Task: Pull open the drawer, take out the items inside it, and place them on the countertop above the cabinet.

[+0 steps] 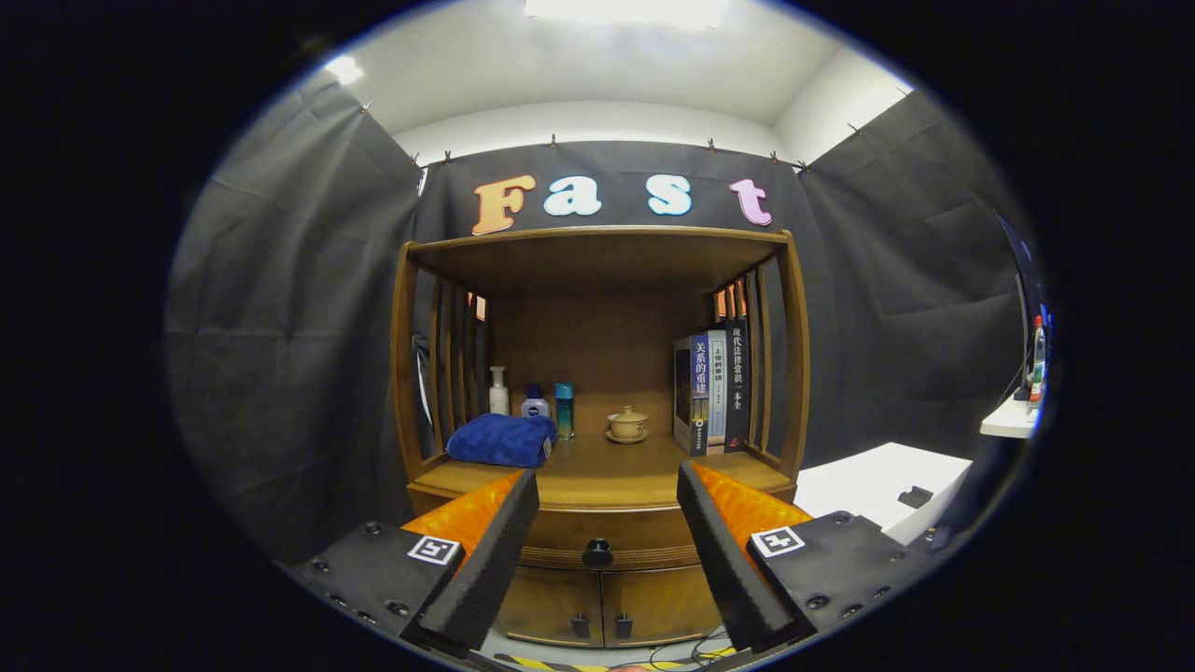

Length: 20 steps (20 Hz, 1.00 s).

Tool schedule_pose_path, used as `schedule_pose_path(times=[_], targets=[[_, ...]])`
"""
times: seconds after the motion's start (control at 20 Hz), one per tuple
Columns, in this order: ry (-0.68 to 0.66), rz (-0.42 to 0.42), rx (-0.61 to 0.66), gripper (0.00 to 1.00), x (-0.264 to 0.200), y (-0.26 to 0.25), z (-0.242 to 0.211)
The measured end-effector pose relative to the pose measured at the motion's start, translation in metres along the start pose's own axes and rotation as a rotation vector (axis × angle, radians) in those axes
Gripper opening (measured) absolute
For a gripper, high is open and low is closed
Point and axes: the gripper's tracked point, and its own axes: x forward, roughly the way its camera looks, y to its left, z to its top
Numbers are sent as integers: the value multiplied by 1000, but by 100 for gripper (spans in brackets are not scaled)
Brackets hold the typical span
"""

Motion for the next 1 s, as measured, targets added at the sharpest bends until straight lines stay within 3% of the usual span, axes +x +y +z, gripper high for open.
schedule_pose_path(times=[0.45,1.0], targets=[[9,-7,-30,97,38,10,-16],[68,-26,-18,98,93,6,-84]])
